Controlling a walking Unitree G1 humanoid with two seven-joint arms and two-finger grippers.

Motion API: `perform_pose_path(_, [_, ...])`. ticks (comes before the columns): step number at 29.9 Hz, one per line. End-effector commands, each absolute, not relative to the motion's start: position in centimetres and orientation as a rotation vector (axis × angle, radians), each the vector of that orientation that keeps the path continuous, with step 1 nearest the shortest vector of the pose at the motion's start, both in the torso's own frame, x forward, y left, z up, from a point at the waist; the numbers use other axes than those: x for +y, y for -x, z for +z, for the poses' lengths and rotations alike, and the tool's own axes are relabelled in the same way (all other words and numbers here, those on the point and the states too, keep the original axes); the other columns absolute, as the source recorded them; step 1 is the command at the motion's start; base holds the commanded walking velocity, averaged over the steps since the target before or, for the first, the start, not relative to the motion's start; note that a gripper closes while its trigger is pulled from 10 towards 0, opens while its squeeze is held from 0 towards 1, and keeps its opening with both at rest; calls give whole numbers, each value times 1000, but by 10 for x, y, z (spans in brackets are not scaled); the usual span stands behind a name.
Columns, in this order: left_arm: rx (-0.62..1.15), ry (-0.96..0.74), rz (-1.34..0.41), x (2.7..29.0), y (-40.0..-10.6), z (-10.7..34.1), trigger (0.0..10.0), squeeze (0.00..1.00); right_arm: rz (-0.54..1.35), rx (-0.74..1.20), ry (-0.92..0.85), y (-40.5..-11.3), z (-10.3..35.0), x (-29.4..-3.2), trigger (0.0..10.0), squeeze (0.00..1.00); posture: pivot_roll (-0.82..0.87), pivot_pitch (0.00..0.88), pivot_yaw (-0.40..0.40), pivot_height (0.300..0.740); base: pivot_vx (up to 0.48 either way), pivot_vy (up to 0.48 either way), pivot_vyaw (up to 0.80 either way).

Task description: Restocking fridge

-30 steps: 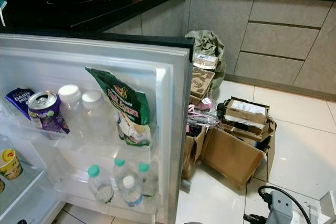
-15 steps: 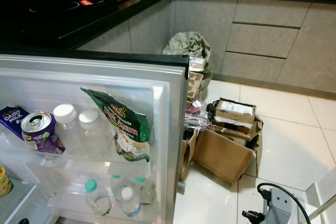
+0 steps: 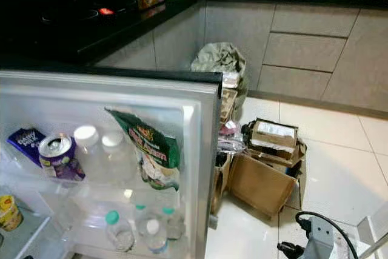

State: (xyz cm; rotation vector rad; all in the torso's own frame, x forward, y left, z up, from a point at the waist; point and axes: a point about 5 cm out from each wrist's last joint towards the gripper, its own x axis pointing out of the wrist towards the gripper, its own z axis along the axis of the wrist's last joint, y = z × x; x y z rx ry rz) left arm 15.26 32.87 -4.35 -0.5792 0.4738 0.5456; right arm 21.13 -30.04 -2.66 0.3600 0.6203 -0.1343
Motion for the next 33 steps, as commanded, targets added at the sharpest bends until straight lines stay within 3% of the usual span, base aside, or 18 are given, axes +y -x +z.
perform_pose_path(1, [500, 584, 547, 325, -150, -48, 10000, 0, -131, 607, -363, -213, -26, -299, 10000, 0, -94, 4, 19, 657, 0, 0, 0])
perform_pose_path(7, [508, 583, 541, 323, -151, -48, 10000, 0, -140, 604, -368, -215, -25, -299, 10000, 0, -95, 3, 20, 685, 0, 0, 0])
perform_pose_path(23, [556, 571, 508, 314, -147, -54, 10000, 0, -150, 607, -378, -212, -27, -298, 10000, 0, -96, 7, 22, 685, -308, 0, 0])
perform_pose_path(33, [565, 552, 526, 317, -144, -55, 10000, 0, -146, 610, -378, -212, -27, -298, 10000, 0, -96, 7, 22, 685, 0, 0, 0])
